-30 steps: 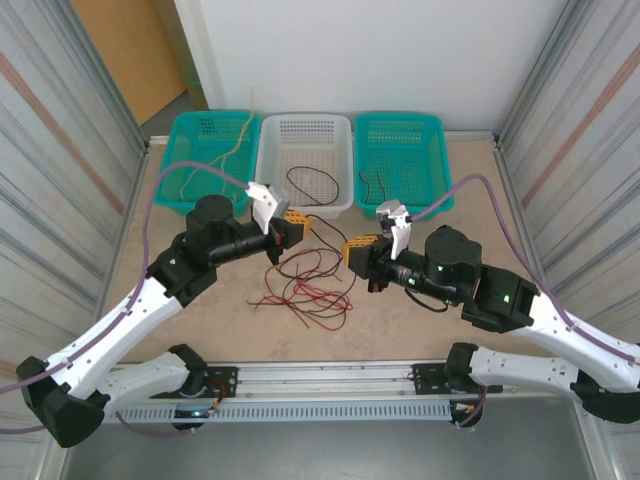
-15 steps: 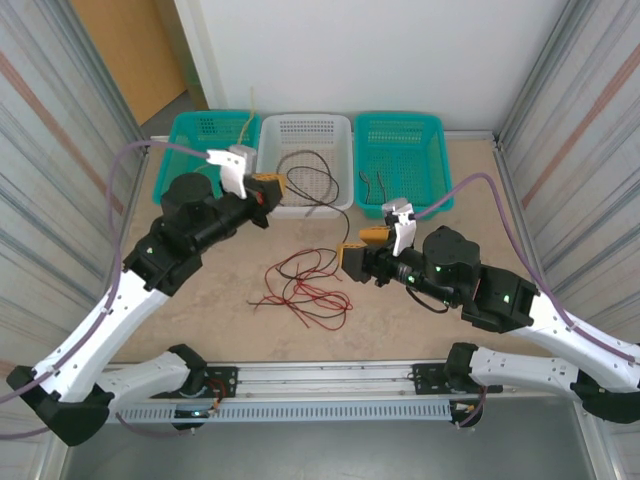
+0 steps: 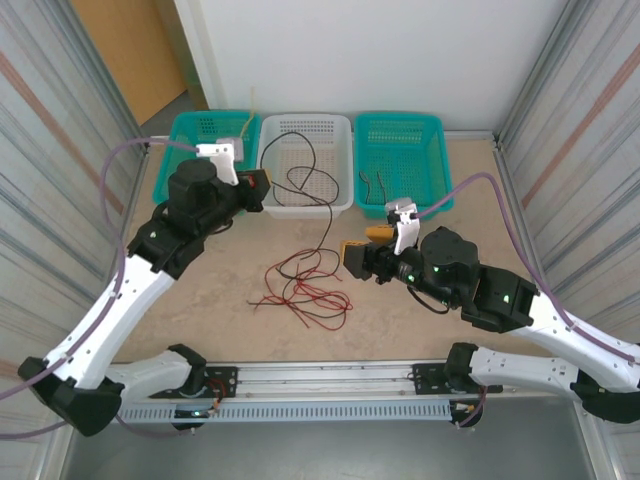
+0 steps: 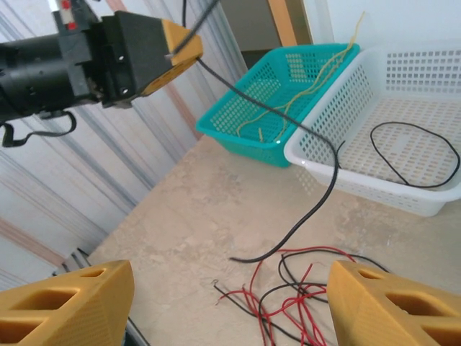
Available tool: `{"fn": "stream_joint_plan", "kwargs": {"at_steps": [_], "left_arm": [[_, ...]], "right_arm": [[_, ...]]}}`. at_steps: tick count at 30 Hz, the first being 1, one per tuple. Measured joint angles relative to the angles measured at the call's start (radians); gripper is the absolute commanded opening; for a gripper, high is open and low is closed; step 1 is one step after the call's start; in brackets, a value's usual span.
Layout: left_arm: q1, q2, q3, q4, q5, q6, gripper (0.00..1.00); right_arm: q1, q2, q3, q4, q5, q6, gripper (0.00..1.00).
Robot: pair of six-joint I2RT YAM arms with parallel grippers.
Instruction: Untangle the cables
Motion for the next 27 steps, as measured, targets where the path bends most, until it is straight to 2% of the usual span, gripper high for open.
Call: {"fn": "stream_joint_plan", "kwargs": {"at_steps": [11, 19, 27], "left_arm": [[0.150, 0.237, 0.216, 0.060, 0.030, -0.079, 0.00], [0.159, 0.424, 0.340, 0.136, 0.044, -0.116, 0.00], [0.165, 0.579, 0.375, 0.171, 0.039, -0.160, 0.00]], "right_arm": [[-0.003, 0.000, -0.031, -0.050, 0.069, 0.069, 0.70], [-0.019, 0.001, -0.073, -0.079, 0.082, 0.109, 0.70], [-0.056, 0.009, -0.101, -0.101, 0.089, 0.150, 0.70]]}}
